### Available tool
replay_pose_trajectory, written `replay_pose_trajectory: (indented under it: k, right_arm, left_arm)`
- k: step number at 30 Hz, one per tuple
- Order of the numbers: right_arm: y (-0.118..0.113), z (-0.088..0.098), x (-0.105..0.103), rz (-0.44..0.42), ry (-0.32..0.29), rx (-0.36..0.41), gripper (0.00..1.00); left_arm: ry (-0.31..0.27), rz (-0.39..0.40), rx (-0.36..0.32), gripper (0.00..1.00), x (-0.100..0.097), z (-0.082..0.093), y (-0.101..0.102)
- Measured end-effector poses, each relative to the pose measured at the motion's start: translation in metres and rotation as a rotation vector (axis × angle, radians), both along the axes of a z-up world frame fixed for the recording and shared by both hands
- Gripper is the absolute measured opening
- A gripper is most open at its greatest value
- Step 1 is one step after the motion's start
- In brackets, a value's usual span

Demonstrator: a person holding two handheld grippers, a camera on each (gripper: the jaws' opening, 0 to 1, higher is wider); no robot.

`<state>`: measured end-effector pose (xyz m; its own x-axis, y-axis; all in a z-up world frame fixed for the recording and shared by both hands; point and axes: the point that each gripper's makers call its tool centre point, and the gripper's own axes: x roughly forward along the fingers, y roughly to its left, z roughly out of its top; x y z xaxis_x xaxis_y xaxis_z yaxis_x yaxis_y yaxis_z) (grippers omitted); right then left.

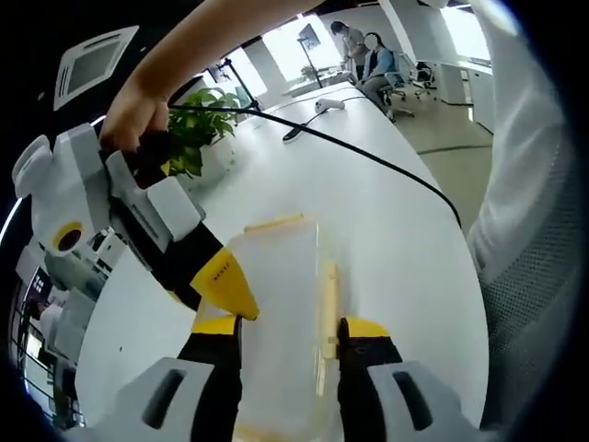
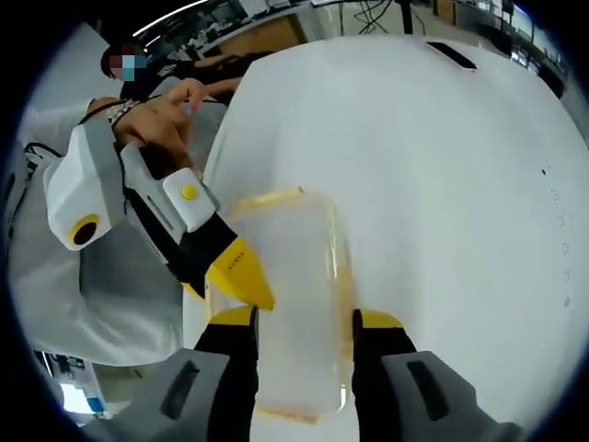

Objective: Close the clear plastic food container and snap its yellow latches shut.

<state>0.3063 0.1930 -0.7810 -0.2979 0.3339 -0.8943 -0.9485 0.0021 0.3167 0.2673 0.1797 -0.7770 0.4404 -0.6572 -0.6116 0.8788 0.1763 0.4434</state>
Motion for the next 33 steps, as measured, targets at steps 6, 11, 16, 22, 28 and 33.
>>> replay_pose_trajectory:
  k: [6,11,16,22,28,33]
  right_arm:
    - [0.0,0.002,0.002,-0.061,-0.017,0.064,0.38]
    - [-0.004,0.007,0.01,-0.102,-0.133,0.1,0.4]
    - [-0.017,0.021,0.003,-0.111,-0.173,0.147,0.47]
    - [-0.026,0.031,0.007,-0.174,-0.23,0.186,0.41]
    - [-0.04,0.03,0.001,-0.194,-0.262,0.167,0.63]
    - [-0.051,0.021,-0.016,-0.107,-0.288,0.124,0.66]
  left_arm:
    - [0.03,0.025,-0.023,0.36,-0.002,0.004,0.0]
    - [0.119,0.1,-0.082,0.29,-0.001,0.016,0.011]
    - [0.064,0.192,-0.102,0.23,0.017,0.04,0.038]
    - [0.051,0.246,-0.111,0.25,0.039,0.056,0.061]
    - [0.249,0.184,-0.015,0.64,0.039,0.031,0.069]
    - [0.291,0.037,0.076,0.72,0.033,0.023,0.06]
